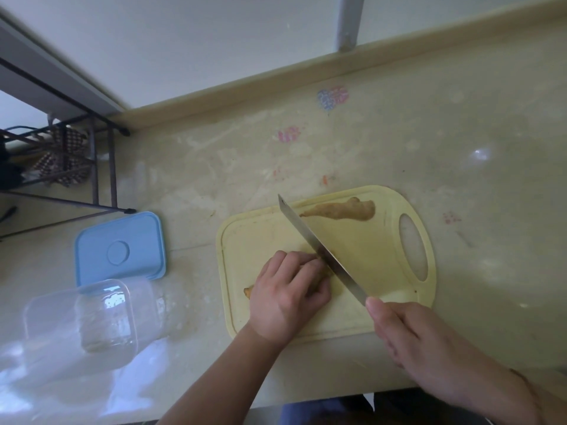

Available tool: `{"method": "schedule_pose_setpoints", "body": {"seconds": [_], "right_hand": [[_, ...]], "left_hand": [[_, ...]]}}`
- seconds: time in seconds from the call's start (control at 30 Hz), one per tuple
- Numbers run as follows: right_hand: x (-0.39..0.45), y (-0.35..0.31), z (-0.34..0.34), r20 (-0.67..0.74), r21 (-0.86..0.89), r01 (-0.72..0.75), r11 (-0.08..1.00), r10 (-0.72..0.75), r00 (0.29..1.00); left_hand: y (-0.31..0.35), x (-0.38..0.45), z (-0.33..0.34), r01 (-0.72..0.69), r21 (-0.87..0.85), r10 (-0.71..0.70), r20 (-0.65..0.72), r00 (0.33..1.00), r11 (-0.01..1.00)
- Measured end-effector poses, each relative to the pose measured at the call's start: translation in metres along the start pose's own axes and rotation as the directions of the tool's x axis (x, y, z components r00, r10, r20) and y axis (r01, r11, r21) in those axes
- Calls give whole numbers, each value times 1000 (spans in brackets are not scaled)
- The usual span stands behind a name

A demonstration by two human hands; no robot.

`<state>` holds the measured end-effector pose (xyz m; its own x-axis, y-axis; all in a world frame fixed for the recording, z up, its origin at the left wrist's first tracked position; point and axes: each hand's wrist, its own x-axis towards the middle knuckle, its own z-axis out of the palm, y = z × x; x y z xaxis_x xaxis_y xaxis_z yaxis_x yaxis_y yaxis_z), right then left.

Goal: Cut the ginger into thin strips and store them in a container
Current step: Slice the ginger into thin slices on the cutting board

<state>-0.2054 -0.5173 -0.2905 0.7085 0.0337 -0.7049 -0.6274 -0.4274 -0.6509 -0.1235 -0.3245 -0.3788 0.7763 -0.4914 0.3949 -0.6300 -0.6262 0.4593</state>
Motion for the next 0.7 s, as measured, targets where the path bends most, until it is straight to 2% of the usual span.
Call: {"method": "schedule_pose_setpoints", "body": {"seconds": [0.3, 0.7], "right_hand": [[-14, -2, -2, 20, -33, -48, 998, 49, 999], [-27, -18, -3, -57, -77, -97, 992, 93, 994]], "left_hand": [[0, 1, -2, 2, -6, -2, 2, 1000, 1000], [1, 1, -1, -5, 3, 5, 4, 1000, 1000]]}}
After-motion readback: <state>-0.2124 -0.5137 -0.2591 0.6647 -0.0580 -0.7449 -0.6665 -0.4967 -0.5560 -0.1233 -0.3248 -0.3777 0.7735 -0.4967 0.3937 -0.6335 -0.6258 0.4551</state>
